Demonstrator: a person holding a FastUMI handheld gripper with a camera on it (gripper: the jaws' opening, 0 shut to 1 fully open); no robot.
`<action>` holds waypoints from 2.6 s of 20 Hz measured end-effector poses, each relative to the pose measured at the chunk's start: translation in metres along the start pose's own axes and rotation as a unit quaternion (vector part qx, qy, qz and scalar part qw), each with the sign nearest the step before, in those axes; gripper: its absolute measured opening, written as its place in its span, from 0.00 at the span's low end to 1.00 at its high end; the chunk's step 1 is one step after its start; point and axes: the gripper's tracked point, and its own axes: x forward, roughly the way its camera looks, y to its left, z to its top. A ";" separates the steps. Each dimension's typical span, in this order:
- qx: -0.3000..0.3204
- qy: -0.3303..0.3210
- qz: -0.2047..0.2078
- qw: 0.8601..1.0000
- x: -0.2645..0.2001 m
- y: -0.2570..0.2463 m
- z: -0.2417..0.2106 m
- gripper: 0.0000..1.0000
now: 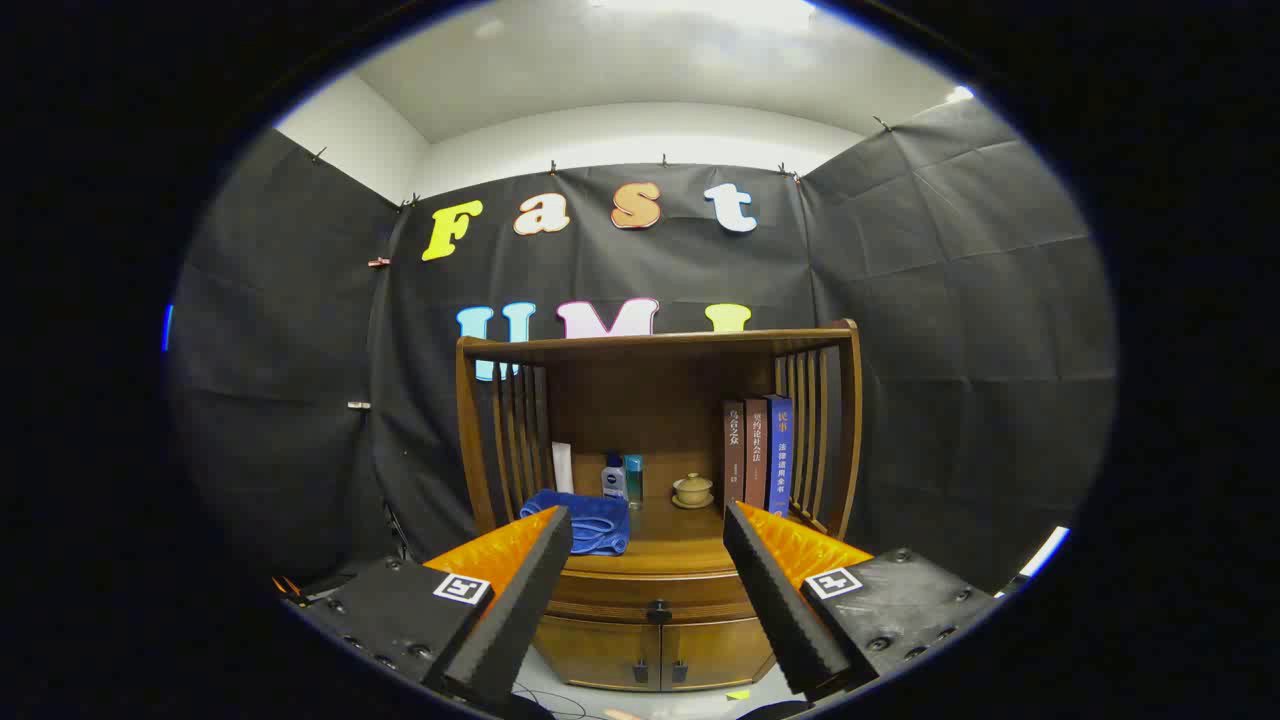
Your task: Pull open the drawer, take out the items inside it, and place them on the countertop above the cabinet.
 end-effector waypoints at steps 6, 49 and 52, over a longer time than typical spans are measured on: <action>-0.001 0.008 -0.003 1.000 0.001 -0.004 -0.006 0.99; 0.020 0.095 -0.013 0.995 0.113 -0.011 -0.185 0.99; 0.019 0.114 -0.017 0.993 0.132 -0.017 -0.223 0.99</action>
